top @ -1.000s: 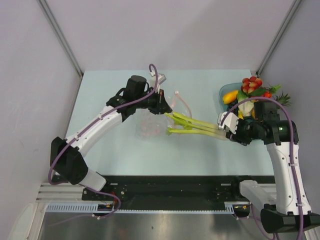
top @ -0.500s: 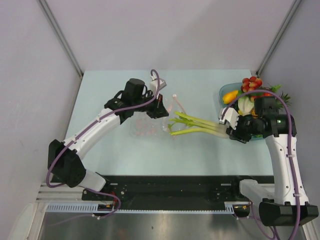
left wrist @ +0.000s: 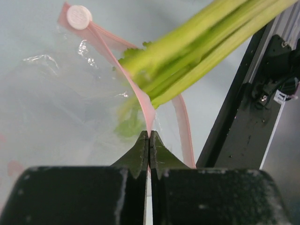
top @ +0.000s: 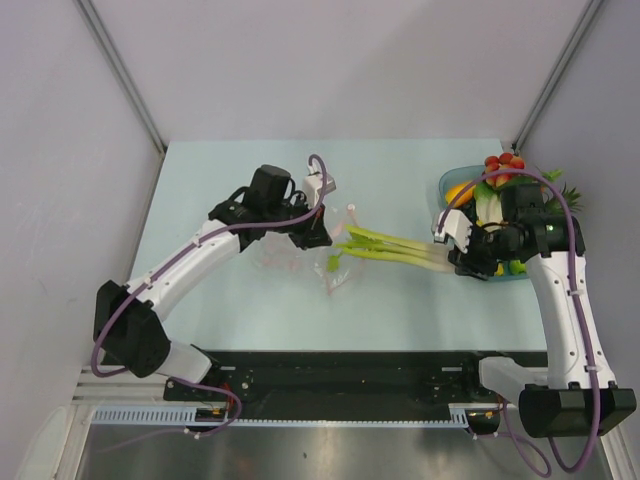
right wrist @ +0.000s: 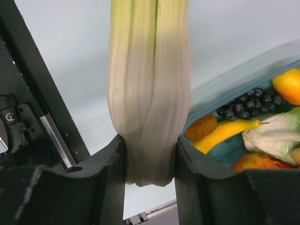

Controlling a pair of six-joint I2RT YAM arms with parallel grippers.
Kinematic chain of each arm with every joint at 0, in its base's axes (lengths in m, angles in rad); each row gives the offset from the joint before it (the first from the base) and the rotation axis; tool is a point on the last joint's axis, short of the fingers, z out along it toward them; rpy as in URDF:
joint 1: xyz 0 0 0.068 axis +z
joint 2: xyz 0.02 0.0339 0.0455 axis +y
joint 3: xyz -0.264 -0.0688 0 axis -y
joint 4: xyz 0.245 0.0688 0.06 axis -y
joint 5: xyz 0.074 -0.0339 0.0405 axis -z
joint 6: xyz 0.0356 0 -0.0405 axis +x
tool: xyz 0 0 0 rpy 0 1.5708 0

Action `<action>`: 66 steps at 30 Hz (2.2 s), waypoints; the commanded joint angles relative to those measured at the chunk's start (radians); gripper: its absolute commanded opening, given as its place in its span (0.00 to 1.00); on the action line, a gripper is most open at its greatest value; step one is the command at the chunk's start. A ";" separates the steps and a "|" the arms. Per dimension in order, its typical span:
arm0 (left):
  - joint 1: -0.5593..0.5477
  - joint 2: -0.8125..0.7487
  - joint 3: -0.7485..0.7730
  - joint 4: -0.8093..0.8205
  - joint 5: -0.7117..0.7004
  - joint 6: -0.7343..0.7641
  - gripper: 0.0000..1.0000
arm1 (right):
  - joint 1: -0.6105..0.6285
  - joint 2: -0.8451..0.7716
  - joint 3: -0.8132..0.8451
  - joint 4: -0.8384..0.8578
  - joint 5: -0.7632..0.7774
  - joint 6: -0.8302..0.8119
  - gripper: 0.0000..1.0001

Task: Place the food in the zip-top bag and seal the zipper
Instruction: Place the fake vegetable in the zipper food storage bag.

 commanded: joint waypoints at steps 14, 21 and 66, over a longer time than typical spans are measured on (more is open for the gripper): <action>-0.054 0.083 0.204 0.053 -0.130 -0.283 0.00 | 0.167 0.090 0.055 0.202 0.052 0.284 0.00; -0.070 0.108 0.237 0.086 -0.167 -0.375 0.00 | 0.225 0.160 0.090 0.210 0.090 0.408 0.00; -0.048 0.008 0.054 0.315 -0.097 -0.456 0.00 | 0.394 0.313 0.262 0.142 0.170 0.475 0.00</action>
